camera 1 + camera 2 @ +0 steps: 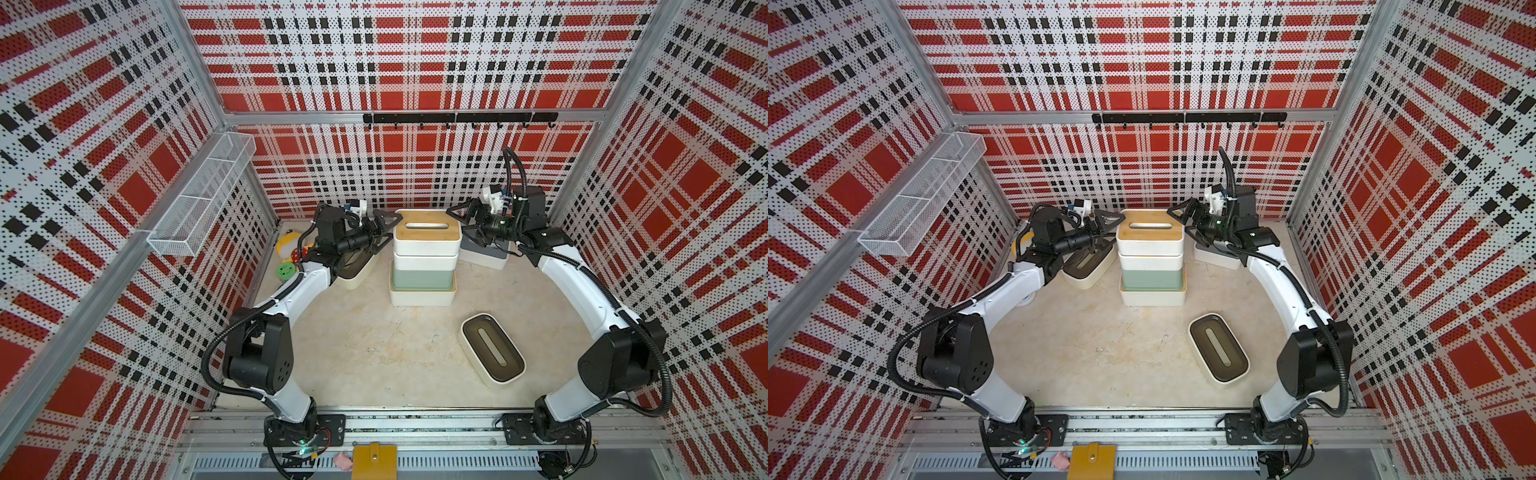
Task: Stack the tissue boxes
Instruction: Adjust the tissue box on the tissue box.
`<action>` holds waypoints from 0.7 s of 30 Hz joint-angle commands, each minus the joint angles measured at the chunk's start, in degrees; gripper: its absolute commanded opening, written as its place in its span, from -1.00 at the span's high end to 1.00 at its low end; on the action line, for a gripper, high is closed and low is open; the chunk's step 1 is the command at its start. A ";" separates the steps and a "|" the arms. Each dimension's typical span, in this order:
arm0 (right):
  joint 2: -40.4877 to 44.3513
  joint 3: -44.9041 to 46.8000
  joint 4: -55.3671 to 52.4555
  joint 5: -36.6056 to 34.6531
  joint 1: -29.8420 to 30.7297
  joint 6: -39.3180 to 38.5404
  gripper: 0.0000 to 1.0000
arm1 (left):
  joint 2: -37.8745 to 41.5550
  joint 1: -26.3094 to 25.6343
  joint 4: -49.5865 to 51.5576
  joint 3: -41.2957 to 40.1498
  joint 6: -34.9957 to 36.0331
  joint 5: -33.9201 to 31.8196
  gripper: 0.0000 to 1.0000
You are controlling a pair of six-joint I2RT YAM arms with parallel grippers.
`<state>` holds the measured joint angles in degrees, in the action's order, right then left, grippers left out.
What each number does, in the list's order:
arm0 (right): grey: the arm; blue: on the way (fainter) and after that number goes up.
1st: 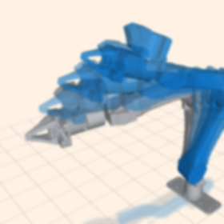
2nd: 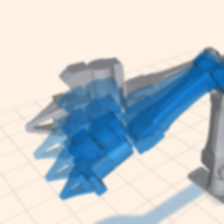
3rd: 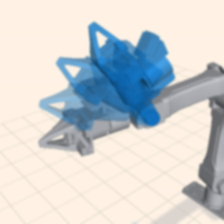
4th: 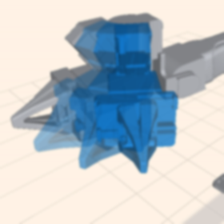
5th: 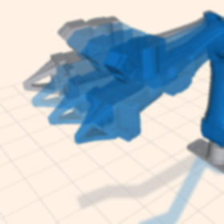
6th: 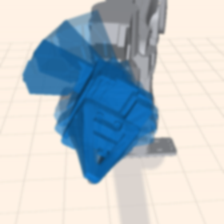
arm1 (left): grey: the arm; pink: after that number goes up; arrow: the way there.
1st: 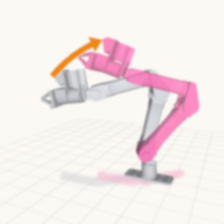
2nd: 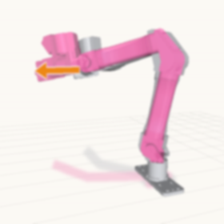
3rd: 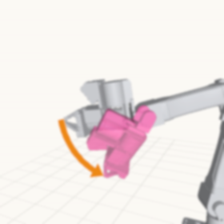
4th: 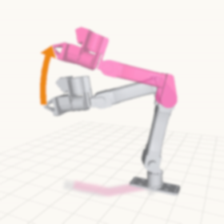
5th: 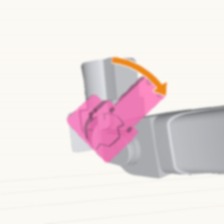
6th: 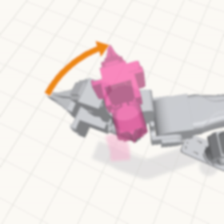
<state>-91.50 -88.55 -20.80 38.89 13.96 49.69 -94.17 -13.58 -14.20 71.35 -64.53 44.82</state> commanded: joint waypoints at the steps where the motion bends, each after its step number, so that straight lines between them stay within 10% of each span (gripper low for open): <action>1: 1.71 -2.10 -0.28 -1.25 -1.09 -0.65 -0.99 | 2.31 1.16 -1.67 -0.07 -0.94 0.80 -0.99; 21: 7.07 3.36 -17.07 -20.32 -11.32 0.99 -0.99 | 26.13 9.85 20.07 -4.53 21.64 -7.69 -0.99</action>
<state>-84.84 -87.18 -34.96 23.46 3.25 48.07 -71.53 -3.64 0.10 68.53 -50.85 40.86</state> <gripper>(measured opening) 0.996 0.995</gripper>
